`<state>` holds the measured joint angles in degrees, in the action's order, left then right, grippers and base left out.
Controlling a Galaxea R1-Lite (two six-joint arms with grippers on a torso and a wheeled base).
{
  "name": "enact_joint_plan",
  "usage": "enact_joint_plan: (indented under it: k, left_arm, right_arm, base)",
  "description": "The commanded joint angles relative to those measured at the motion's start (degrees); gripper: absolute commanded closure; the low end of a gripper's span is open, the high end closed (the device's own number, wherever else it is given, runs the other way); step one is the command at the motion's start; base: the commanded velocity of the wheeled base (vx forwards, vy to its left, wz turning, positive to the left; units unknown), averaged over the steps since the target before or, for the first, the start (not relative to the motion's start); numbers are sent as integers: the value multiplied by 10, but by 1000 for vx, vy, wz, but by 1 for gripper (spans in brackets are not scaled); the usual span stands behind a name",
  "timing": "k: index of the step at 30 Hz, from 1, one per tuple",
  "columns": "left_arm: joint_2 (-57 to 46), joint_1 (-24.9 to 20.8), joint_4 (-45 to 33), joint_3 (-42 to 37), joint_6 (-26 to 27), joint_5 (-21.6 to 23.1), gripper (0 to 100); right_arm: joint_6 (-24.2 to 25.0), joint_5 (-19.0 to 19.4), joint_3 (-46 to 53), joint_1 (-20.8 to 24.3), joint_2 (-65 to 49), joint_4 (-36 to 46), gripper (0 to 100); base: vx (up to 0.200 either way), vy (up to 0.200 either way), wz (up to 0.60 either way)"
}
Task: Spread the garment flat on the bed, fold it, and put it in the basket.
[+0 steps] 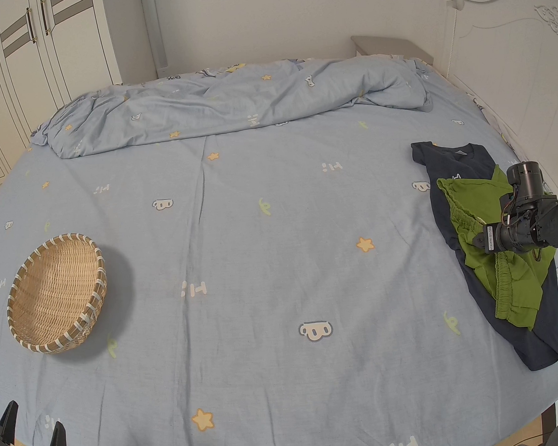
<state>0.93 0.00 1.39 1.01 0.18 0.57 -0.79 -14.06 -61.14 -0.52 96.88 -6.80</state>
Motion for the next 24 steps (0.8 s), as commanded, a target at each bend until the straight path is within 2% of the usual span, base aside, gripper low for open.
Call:
enact_joint_plan:
  k: [1, 16, 21, 22, 24]
  left_arm:
    - [-9, 0, 0, -10, 0, 0, 0]
    - [-9, 0, 0, -10, 0, 0, 0]
    - [-9, 0, -1, -10, 0, 0, 0]
    - [-9, 0, -1, -10, 0, 0, 0]
    - [-9, 0, -1, -10, 0, 0, 0]
  right_arm:
    - [2, 3, -2, -5, 9, -3, 100]
    - [5, 3, -9, 9, -13, 4, 100]
    - [35, 6, -78, 40, -89, 126, 100]
    - [35, 6, -78, 40, -89, 126, 100]
    - [67, 47, -128, 68, -127, 219, 100]
  base:
    - [0, 0, 0]
    - [0, 0, 0]
    - [0, 0, 0]
    - [0, 0, 0]
    - [0, 0, 0]
